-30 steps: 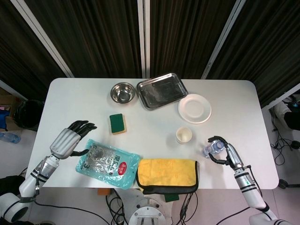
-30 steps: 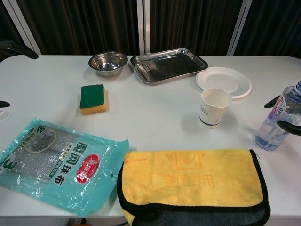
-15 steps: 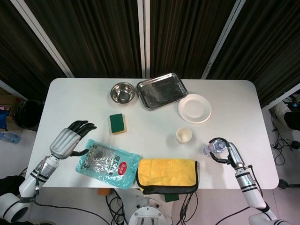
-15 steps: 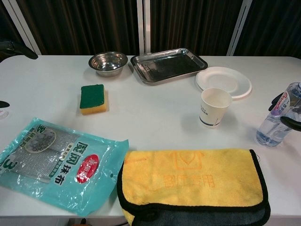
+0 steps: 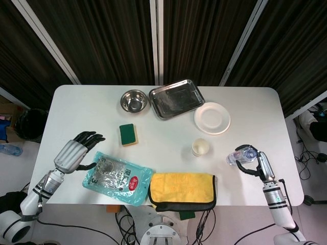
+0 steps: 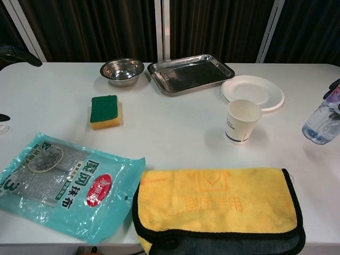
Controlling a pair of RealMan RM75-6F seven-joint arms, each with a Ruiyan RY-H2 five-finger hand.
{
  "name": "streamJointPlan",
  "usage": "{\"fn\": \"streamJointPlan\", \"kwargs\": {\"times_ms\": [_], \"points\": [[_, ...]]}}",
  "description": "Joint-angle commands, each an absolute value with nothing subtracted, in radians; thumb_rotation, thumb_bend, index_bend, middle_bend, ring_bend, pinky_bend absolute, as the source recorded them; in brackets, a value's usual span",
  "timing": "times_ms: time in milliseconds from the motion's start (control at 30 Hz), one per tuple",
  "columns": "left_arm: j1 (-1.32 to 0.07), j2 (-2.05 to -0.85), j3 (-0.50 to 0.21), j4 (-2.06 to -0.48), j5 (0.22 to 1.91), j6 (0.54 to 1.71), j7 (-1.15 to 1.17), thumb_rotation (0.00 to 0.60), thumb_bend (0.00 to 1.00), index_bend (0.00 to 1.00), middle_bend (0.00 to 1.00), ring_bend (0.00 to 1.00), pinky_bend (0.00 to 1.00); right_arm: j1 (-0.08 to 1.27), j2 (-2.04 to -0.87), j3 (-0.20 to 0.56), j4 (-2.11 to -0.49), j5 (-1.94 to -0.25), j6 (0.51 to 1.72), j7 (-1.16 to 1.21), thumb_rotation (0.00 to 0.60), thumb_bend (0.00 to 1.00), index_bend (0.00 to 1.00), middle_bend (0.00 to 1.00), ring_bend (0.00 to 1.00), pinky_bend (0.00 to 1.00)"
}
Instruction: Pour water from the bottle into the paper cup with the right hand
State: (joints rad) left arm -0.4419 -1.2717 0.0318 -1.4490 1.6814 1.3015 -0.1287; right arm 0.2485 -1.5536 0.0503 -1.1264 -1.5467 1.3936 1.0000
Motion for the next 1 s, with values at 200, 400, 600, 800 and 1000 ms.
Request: {"fn": "streamJointPlan", "kwargs": {"times_ms": [200,400,600,800,1000], "points": [[-0.441,-1.273,0.032,-1.449,1.684,1.304,-0.129,0.596,0.13,0.19,0.17,0.12,0.17,0.264,-1.455,0.112,-1.22,-1.535,1.427,0.804,0.6,0.49,0.68,0.51,0.38,0.43],[-0.438,-1.275,0.033,-1.445,1.682,1.305,-0.132,0.595,0.13,0.19,0.17,0.12,0.17,0.33,-1.394,0.143,-1.253,-1.503,1.32,0.651,0.6,0.5,0.7,0.52,0.38,0.43],[-0.436,-1.273,0.032,-1.441,1.677,1.304,-0.137,0.597,0.13,0.19,0.17,0.12,0.17,0.394,-1.401,0.152,-1.2,-1.483,1.219,0.572,0.6,0.51,0.71,0.53,0.39,0.44],[-0.436,-1.271,0.03,-1.444,1.673,1.304,-0.134,0.594,0.13,0.19,0.17,0.12,0.17,0.444,-1.46,0.125,-1.068,-1.524,1.183,0.512,0.6,0.53,0.71,0.53,0.39,0.44],[-0.433,-1.263,0.028,-1.45,1.67,1.305,-0.13,0.594,0.13,0.19,0.17,0.12,0.17,0.479,-1.525,0.103,-0.969,-1.55,1.166,0.497,0.6,0.54,0.72,0.54,0.39,0.44]]}}
